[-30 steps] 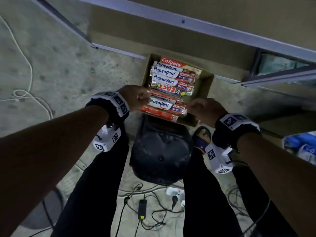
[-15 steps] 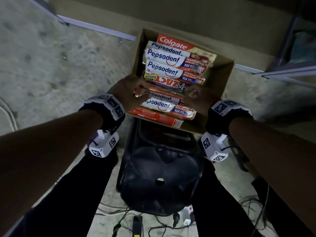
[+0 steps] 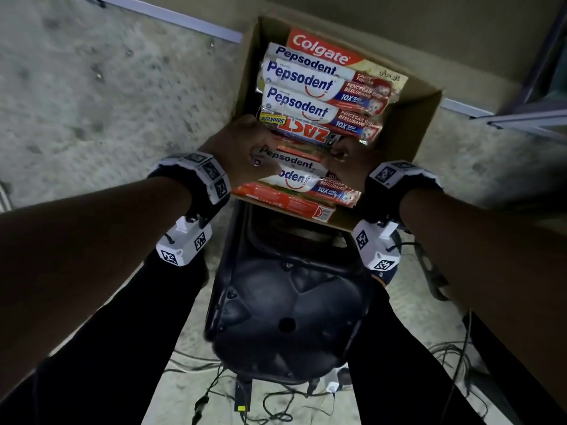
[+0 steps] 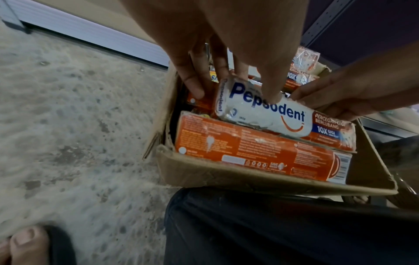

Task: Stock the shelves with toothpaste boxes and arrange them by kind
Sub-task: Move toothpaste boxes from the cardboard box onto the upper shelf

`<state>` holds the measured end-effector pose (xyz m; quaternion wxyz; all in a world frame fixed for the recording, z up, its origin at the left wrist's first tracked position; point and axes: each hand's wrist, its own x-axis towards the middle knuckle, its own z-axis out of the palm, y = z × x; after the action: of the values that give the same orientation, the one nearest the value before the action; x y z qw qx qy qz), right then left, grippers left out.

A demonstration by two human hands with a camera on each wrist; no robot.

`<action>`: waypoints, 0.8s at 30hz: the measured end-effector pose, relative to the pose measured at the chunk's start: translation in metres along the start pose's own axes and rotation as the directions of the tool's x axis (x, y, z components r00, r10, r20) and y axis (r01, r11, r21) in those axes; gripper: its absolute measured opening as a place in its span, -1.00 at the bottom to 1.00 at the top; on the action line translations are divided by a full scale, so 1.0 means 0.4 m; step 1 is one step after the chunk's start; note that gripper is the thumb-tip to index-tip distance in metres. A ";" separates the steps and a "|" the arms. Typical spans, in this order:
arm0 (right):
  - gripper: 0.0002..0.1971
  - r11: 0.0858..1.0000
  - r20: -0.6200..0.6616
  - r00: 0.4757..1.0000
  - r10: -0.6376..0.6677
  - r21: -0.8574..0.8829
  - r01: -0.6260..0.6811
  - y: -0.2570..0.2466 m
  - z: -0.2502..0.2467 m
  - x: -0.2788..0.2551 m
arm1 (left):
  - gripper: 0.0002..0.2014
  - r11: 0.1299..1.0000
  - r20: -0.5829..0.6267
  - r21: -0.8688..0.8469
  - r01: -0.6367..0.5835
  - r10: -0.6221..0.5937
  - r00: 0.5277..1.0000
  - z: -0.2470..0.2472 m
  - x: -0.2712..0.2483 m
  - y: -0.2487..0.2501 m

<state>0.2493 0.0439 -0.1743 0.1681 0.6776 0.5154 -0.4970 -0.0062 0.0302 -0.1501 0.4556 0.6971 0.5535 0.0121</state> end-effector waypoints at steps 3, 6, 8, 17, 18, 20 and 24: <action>-0.59 1.000 -0.010 1.000 -0.002 0.017 0.002 0.005 0.005 0.004 | -0.47 0.999 0.046 0.028 0.037 -0.038 0.998 0.009 0.010 0.011; -0.54 1.000 -0.015 1.000 -0.010 0.020 0.011 0.014 0.000 0.000 | -0.45 0.997 0.069 0.042 0.070 -0.072 0.995 0.015 0.013 0.019; -0.50 0.999 0.010 1.000 -0.008 0.031 0.008 0.017 -0.007 -0.004 | -0.45 0.996 0.073 0.044 0.081 -0.084 0.994 0.016 0.009 0.019; -0.65 0.997 0.016 1.000 0.016 0.069 -0.017 0.008 -0.003 -0.002 | -0.53 0.988 0.047 -0.104 0.118 -0.114 0.992 0.014 0.000 0.026; -0.66 0.997 0.009 1.000 0.018 0.075 -0.018 0.008 -0.003 -0.001 | -0.53 0.985 0.048 -0.114 0.130 -0.126 0.991 0.015 0.000 0.027; -0.68 0.995 -0.004 1.000 0.021 0.099 -0.020 0.009 -0.004 0.000 | -0.54 0.977 0.047 -0.138 0.161 -0.156 0.987 0.017 -0.002 0.026; -0.66 0.989 -0.019 1.000 0.021 0.149 -0.018 0.015 -0.007 -0.010 | -0.54 0.970 0.057 -0.144 0.197 -0.191 0.980 0.014 -0.005 0.028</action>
<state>0.2558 0.0413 -0.1713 0.1167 0.6982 0.4721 -0.5254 0.0044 0.0253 -0.1450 0.5171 0.6037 0.6067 -0.0062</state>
